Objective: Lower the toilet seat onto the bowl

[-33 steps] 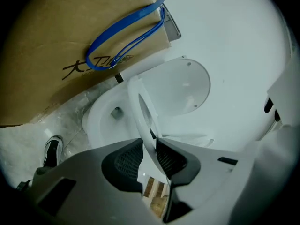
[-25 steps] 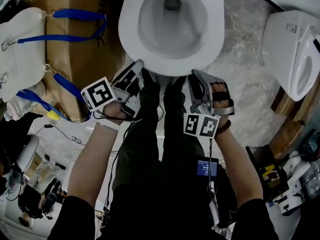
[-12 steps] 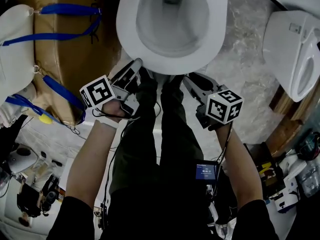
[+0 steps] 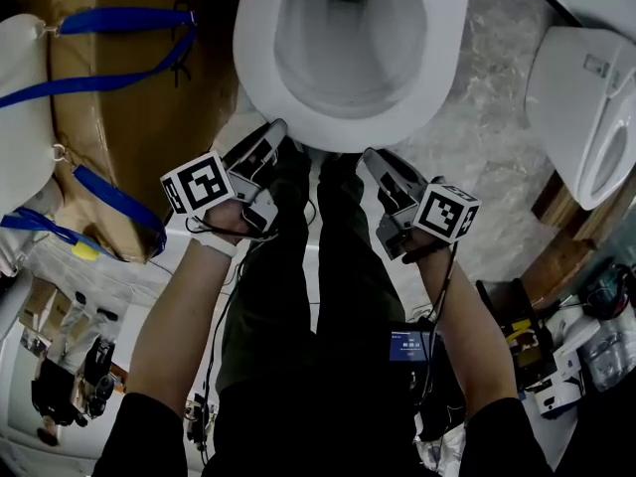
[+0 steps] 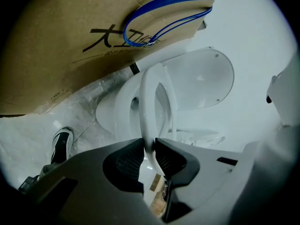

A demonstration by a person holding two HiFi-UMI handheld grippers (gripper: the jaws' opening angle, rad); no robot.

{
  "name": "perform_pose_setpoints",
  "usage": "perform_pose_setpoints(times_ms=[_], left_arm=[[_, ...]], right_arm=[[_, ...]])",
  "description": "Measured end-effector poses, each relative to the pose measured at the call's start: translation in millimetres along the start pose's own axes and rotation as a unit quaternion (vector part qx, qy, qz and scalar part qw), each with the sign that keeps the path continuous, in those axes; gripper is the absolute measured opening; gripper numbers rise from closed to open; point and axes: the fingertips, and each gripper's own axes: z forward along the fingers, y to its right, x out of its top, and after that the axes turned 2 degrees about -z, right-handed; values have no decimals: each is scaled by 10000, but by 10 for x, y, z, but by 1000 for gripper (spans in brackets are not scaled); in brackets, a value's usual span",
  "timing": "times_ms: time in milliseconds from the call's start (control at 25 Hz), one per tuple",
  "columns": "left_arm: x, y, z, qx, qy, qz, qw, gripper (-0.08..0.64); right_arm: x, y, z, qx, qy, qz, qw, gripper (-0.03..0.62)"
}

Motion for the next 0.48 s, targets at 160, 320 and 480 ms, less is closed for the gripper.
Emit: perform_pose_setpoints(times_ms=[160, 320, 480], left_arm=[[-4, -94, 74, 122, -110, -17, 9999, 83], [5, -199, 142, 230, -204, -21, 9995, 83], [9, -288, 216, 331, -290, 1, 9990, 85]], right_arm=[[-19, 102, 60, -160, -152, 5, 9998, 110], [-37, 208, 139, -337, -320, -79, 9989, 110], [-44, 304, 203, -506, -366, -86, 9980, 110]])
